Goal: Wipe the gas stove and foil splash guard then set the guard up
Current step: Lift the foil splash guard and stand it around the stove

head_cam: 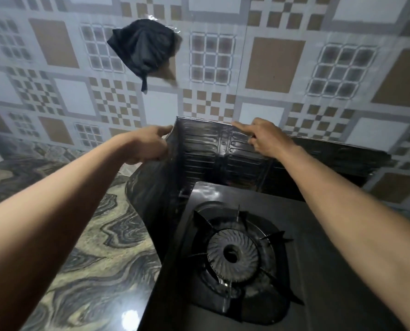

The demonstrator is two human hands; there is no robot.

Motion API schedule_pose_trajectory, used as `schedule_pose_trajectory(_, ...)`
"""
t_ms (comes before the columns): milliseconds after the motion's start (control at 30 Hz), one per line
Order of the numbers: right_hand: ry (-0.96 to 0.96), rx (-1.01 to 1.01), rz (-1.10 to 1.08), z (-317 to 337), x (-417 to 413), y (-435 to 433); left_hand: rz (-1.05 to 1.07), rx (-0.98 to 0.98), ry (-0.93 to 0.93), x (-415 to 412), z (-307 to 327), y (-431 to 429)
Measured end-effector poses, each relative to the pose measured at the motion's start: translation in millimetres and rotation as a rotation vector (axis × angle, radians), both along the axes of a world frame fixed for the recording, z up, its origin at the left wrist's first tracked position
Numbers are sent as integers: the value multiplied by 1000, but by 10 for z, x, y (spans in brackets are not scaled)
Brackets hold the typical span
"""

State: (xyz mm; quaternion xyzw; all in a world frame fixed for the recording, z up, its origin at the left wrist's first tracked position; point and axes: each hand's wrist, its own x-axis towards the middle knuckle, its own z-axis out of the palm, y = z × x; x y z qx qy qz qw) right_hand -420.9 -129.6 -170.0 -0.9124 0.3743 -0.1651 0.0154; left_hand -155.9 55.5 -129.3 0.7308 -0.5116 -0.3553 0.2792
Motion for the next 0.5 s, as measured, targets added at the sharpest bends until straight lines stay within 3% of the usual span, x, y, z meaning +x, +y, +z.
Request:
schedule_pose_trajectory(167,59,4,-74,36,-459,-80,-35,14,-6,-266,16,-138)
schedule_pose_trajectory(300,91,-70,-64,11,-416,-55,-55,-85,-28,-490,-59,-160)
schedule_pose_trajectory(500,131,-313,-18,-180,20,-90,-31,-116,-291,-574,-175,-76)
